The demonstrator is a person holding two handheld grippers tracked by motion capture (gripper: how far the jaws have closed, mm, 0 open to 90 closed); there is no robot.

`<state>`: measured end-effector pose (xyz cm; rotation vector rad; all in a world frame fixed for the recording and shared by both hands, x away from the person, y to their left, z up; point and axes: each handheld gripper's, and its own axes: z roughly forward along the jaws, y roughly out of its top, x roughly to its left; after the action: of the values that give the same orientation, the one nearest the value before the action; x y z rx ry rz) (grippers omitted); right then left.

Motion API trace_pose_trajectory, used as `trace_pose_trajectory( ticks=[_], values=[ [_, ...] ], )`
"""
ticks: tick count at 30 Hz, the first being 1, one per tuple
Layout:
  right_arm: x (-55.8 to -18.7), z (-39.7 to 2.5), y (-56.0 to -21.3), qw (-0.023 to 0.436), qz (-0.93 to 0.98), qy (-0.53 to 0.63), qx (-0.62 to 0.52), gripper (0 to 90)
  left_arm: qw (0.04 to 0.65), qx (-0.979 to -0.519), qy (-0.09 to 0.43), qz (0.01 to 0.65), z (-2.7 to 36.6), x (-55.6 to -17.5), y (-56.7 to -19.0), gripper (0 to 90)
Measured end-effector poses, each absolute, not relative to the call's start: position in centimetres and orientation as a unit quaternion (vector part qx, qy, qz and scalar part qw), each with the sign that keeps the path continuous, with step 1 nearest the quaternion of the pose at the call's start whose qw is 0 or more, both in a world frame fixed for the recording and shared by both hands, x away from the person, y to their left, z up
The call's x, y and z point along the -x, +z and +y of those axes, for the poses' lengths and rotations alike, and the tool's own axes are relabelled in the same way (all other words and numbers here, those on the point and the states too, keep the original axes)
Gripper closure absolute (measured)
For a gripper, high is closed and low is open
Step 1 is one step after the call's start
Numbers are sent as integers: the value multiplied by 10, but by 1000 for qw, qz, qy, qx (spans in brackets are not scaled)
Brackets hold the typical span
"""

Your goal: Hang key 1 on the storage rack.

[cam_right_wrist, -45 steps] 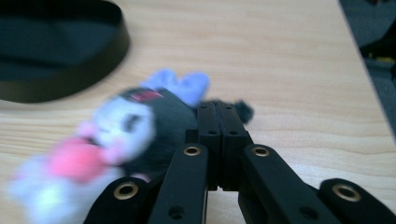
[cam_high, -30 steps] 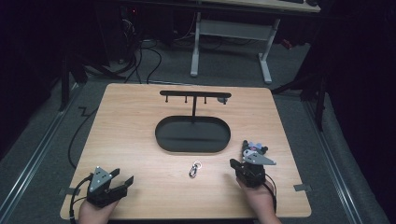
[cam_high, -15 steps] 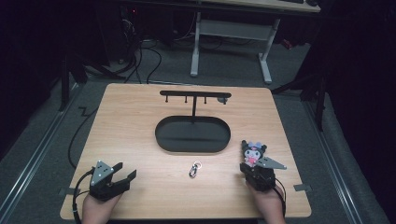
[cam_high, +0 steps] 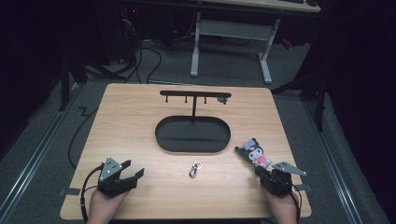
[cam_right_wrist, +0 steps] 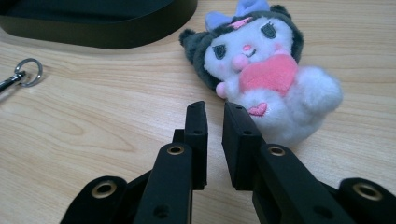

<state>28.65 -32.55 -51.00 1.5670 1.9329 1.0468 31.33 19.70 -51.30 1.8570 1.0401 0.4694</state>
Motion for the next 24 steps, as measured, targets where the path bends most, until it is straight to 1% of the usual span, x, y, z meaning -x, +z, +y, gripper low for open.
trace_pose_trajectory(
  ticks=[4,6,9,12,16,17,20,24],
  values=[
    [-286,-323,-508,212,702,386,-560,789,472,-754,186,417,192,-310,-505,360],
    [-285,-320,-507,209,705,388,-555,780,472,-759,183,410,188,-310,-498,360],
    [-285,-316,-507,208,715,390,-542,749,460,-773,192,393,184,-309,-493,360],
    [-285,-310,-508,186,720,398,-538,708,454,-775,199,392,185,-310,-496,360],
    [-285,-300,-507,175,732,390,-531,682,465,-765,193,402,188,-310,-509,361],
    [-286,-297,-506,178,736,386,-527,674,464,-768,187,401,188,-311,-511,361],
    [-288,-290,-504,181,746,373,-521,674,459,-774,190,392,190,-311,-513,359],
    [-292,-287,-501,179,757,354,-519,638,463,-771,189,393,196,-312,-514,359]
  ],
)
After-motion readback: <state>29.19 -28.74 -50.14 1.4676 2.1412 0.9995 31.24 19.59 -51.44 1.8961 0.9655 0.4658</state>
